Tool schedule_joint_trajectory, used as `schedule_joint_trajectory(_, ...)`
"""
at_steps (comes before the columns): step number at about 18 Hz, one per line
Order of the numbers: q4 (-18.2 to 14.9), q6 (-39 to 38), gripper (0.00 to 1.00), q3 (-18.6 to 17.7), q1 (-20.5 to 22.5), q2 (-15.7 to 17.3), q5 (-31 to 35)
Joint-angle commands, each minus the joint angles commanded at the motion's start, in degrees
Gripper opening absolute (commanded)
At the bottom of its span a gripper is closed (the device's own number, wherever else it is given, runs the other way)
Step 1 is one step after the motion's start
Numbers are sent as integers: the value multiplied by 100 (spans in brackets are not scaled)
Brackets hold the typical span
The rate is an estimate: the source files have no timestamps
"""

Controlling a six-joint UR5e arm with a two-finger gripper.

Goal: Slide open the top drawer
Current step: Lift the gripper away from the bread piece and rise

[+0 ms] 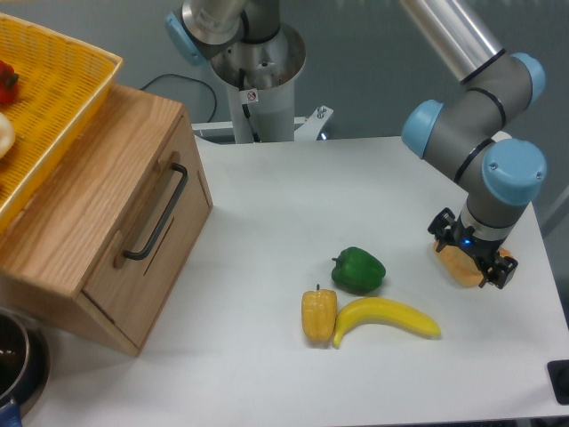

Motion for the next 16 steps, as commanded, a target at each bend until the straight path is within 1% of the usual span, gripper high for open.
schedule_joint_trajectory(7, 0, -9, 100, 61, 18, -9, -35)
schedule_joint_trajectory(8, -35, -131, 100, 62, 18, 0, -87)
schedule_joint_trajectory(9, -87, -419, 100, 44, 9, 44, -236)
schedule_joint_trajectory(11, -464, -807, 100, 35, -70, 157, -447)
schedule_joint_trajectory(14, -808, -1448, 100, -87, -368, 508, -492)
schedule_joint_trajectory(16, -1080, -1975, 100, -97, -623, 711, -510)
